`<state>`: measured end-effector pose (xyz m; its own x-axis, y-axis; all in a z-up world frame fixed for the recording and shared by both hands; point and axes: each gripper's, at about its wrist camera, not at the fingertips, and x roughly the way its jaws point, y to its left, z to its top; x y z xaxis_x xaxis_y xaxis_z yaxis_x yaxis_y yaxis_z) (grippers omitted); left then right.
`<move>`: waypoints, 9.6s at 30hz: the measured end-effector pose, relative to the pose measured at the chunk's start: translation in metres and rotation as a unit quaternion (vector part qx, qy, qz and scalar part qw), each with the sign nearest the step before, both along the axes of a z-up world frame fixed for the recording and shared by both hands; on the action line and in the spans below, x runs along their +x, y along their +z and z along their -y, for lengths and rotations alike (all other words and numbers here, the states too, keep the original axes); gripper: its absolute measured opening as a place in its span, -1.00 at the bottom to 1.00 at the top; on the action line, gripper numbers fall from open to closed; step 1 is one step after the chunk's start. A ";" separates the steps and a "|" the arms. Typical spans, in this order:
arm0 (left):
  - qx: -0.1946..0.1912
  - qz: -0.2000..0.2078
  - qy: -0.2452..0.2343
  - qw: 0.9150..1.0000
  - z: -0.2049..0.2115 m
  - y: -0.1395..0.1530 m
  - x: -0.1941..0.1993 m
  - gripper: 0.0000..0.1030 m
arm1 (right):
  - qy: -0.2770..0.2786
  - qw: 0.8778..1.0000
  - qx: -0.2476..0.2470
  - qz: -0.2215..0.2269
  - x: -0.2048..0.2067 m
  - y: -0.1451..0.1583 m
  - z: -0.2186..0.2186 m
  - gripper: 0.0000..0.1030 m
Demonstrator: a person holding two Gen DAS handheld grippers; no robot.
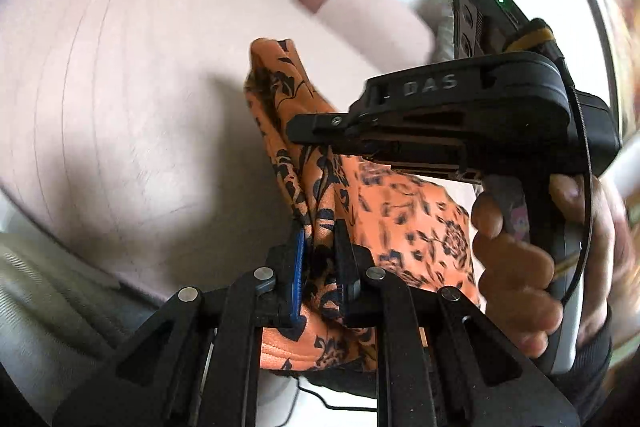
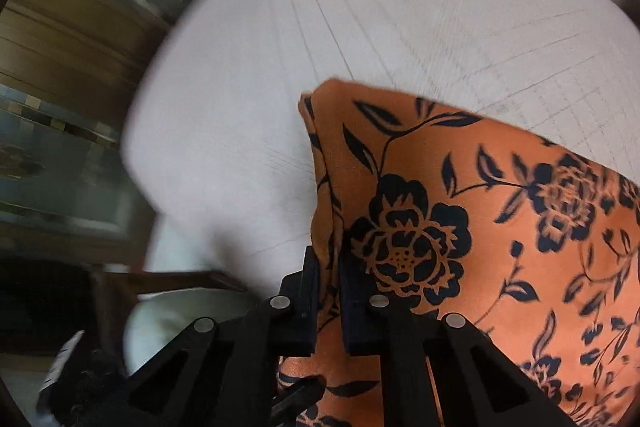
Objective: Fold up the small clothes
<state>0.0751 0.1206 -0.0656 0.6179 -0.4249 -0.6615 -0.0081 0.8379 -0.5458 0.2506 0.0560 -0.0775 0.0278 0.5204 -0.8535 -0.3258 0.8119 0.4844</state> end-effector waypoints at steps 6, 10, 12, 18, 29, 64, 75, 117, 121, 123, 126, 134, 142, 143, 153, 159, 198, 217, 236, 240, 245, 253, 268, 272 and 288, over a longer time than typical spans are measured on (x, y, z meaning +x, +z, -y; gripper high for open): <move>0.068 0.053 -0.076 0.993 0.088 0.062 -0.025 -0.76 | -0.051 0.987 0.144 0.048 -0.035 0.054 0.115 -0.85; 0.111 0.079 -0.134 0.982 0.156 0.086 -0.026 -0.76 | -0.098 0.971 0.203 0.078 -0.051 0.075 0.200 -0.85; 0.135 0.084 -0.162 0.974 0.196 0.086 -0.021 -0.76 | -0.127 0.962 0.227 0.087 -0.049 0.081 0.252 -0.85; 0.167 0.051 -0.223 0.959 0.296 0.053 0.013 -0.76 | -0.201 0.933 0.290 0.065 -0.034 0.031 0.351 -0.85; 0.136 -0.035 -0.262 0.955 0.384 -0.023 0.067 -0.73 | -0.331 0.908 0.255 -0.028 -0.011 -0.058 0.448 -0.84; 0.095 -0.083 -0.182 0.975 0.274 -0.039 0.017 0.11 | -0.317 0.941 -0.031 0.113 -0.085 -0.023 0.358 -0.96; 0.058 -0.079 -0.185 0.978 0.250 -0.028 0.011 0.11 | -0.315 0.943 -0.078 0.076 -0.065 -0.046 0.343 -0.94; 0.114 -0.076 -0.097 0.986 0.231 -0.025 0.046 0.11 | -0.349 0.912 -0.055 0.210 -0.127 0.027 0.340 -0.10; 0.089 -0.098 -0.080 0.988 0.211 -0.027 0.067 0.11 | -0.362 0.915 -0.003 0.176 -0.117 0.024 0.366 -0.10; 0.070 -0.112 -0.072 0.989 0.201 -0.032 0.080 0.11 | -0.359 0.921 0.036 0.149 -0.102 0.024 0.382 -0.06; 0.030 -0.136 -0.069 0.988 0.191 -0.047 0.101 0.15 | -0.321 0.940 0.039 0.107 -0.063 0.012 0.393 -0.04; -0.046 -0.166 -0.089 0.981 0.191 -0.087 0.122 0.40 | -0.307 0.951 0.017 -0.003 -0.027 -0.058 0.386 -0.03; -0.061 -0.147 -0.107 0.981 0.202 -0.086 0.132 0.63 | -0.313 0.948 0.058 -0.030 -0.020 -0.081 0.400 0.11; -0.065 -0.146 -0.108 0.981 0.202 -0.086 0.132 0.61 | -0.328 0.942 0.066 -0.030 -0.022 -0.079 0.405 0.10; -0.043 -0.139 -0.123 0.982 0.206 -0.087 0.120 -0.26 | -0.293 0.956 -0.017 -0.007 -0.038 -0.077 0.375 -0.04; -0.085 -0.133 -0.117 0.981 0.171 -0.056 0.112 -0.47 | -0.289 0.956 -0.006 0.045 -0.064 -0.036 0.350 -0.48; 0.243 -0.060 0.008 0.968 0.097 -0.025 0.098 0.30 | -0.270 0.957 0.053 0.093 -0.145 -0.024 0.278 -0.13; 0.209 -0.091 0.020 0.974 0.071 -0.034 0.063 0.30 | -0.233 0.964 -0.065 0.109 -0.145 -0.043 0.241 -0.78; 0.145 -0.111 0.022 0.983 0.061 -0.051 0.059 0.31 | -0.228 0.960 -0.079 0.141 -0.150 -0.026 0.246 -0.87; 0.104 -0.123 0.023 0.987 0.056 -0.058 0.059 0.31 | -0.228 0.959 -0.083 0.143 -0.152 -0.025 0.246 -0.88; 0.052 -0.111 -0.019 0.992 0.063 -0.047 0.049 0.13 | -0.251 0.956 -0.069 0.132 -0.156 -0.019 0.258 -0.91; 0.134 -0.130 -0.037 0.982 0.085 -0.064 0.041 0.22 | -0.251 0.956 -0.120 0.095 -0.152 -0.045 0.264 -0.91; 0.139 -0.051 -0.028 0.989 0.057 0.009 0.047 0.29 | -0.280 0.948 -0.027 0.146 -0.145 0.013 0.297 0.04; 0.138 -0.074 -0.040 0.987 0.062 0.015 0.108 0.29 | -0.247 0.958 -0.001 0.143 -0.097 0.027 0.300 0.04; 0.048 -0.141 -0.075 0.986 0.071 -0.048 0.218 -0.41 | -0.247 0.958 -0.047 0.137 0.002 -0.008 0.290 -0.90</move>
